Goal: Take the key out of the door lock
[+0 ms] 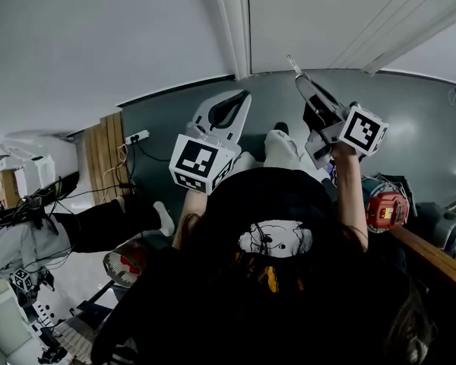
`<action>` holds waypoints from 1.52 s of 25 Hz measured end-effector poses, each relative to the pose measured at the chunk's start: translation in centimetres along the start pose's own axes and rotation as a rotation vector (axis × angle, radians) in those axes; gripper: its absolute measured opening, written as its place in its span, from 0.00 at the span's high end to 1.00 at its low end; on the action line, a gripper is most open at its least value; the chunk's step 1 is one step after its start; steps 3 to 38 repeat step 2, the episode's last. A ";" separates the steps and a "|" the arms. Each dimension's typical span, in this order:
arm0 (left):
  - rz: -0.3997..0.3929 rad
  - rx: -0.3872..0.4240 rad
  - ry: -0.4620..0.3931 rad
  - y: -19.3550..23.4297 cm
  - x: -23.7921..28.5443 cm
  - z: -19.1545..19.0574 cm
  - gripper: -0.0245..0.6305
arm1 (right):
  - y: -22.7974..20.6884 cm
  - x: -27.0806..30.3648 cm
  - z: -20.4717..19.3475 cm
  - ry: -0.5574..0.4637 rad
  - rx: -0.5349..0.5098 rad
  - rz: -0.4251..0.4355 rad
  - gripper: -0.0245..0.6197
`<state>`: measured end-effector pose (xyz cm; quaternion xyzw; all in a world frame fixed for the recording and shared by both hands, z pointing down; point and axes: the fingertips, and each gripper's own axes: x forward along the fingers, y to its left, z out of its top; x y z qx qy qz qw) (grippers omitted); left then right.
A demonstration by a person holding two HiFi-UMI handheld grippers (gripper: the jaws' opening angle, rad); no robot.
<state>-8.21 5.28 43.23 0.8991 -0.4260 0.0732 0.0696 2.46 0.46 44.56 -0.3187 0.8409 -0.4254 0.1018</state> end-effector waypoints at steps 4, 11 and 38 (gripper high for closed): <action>-0.004 0.001 0.004 -0.5 0.1 -0.1 0.95 | 0.0 -0.5 0.0 0.000 0.000 -0.003 0.93; -0.004 0.001 0.004 -0.5 0.1 -0.1 0.95 | 0.0 -0.5 0.0 0.000 0.000 -0.003 0.93; -0.004 0.001 0.004 -0.5 0.1 -0.1 0.95 | 0.0 -0.5 0.0 0.000 0.000 -0.003 0.93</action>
